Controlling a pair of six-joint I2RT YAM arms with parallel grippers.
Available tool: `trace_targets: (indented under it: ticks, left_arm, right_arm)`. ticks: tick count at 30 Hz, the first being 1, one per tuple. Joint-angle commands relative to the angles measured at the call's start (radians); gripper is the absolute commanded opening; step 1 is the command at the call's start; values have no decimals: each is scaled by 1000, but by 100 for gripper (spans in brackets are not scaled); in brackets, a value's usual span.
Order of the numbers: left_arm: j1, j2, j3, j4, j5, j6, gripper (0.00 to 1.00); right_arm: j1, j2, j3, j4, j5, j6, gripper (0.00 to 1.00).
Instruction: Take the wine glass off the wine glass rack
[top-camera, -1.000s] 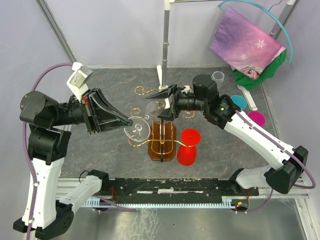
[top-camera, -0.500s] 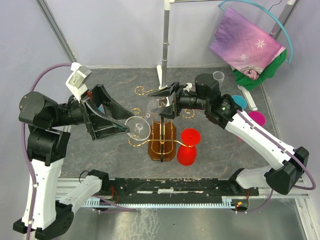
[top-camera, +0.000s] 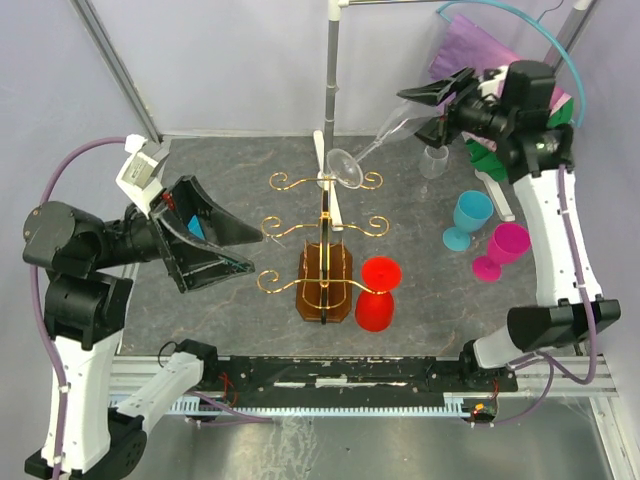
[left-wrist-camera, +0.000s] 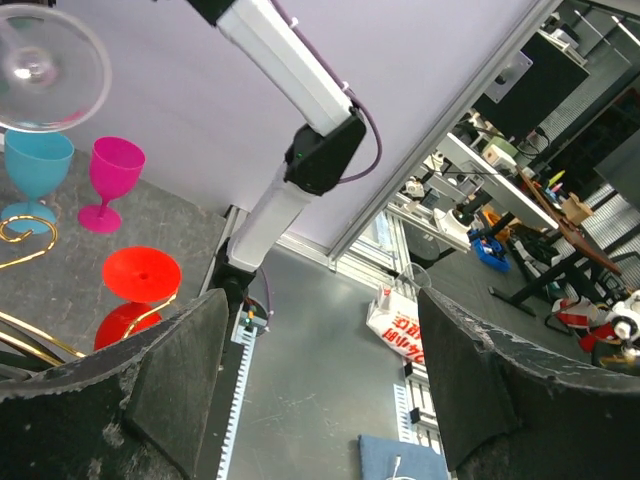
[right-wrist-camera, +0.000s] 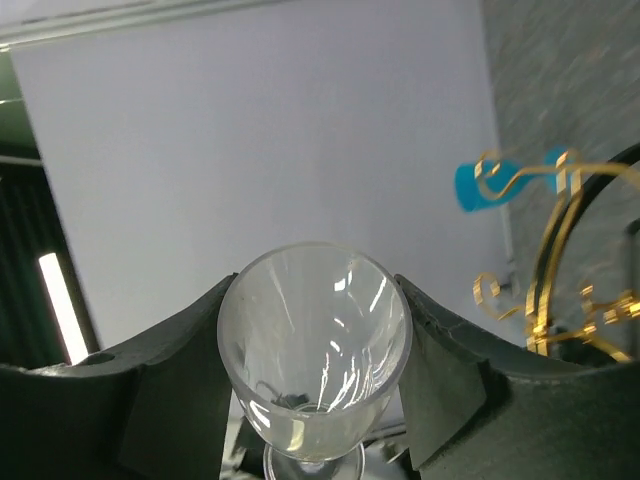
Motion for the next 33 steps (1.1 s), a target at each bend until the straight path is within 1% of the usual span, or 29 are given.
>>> trace_targets:
  ticks: [1, 3, 6, 9, 11, 14, 19, 22, 25, 26, 29, 33]
  left_arm:
    - [-2, -20, 17, -28, -27, 7, 83]
    - [-2, -24, 5, -45, -42, 15, 84]
    - [-1, -18, -13, -112, -68, 42, 87]
    - [-2, -10, -34, -131, -74, 45, 87]
    - [-2, 0, -31, -127, -78, 41, 88]
    - [-2, 15, -19, -126, -74, 39, 88]
    - [-2, 20, -25, -125, -89, 29, 88]
    - [-2, 21, -34, -125, -101, 23, 88]
    - [-2, 24, -35, -125, -115, 18, 88]
    - [-2, 26, -35, -125, -120, 16, 88]
    - [-2, 24, -34, -126, -130, 13, 87]
    - [-3, 18, -35, -127, -145, -1, 87]
  right_arm:
    - [-102, 80, 234, -325, 34, -438, 43]
    - [-138, 114, 316, -426, 116, -565, 43]
    - [-160, 135, 353, -454, 260, -699, 43]
    - [-161, 134, 335, -387, 381, -783, 43]
    - [-160, 124, 291, -299, 457, -813, 43]
    - [-159, 129, 261, -223, 540, -875, 42]
    - [-125, 145, 238, -147, 686, -1056, 42]
    - [-78, 126, 179, -67, 792, -1172, 42]
    - [-9, 74, 51, 71, 887, -1274, 42]
    - [36, 49, -30, 158, 923, -1318, 42]
    - [138, -28, -250, 322, 1039, -1426, 43]
    - [192, -116, -538, 631, 1158, -1443, 44]
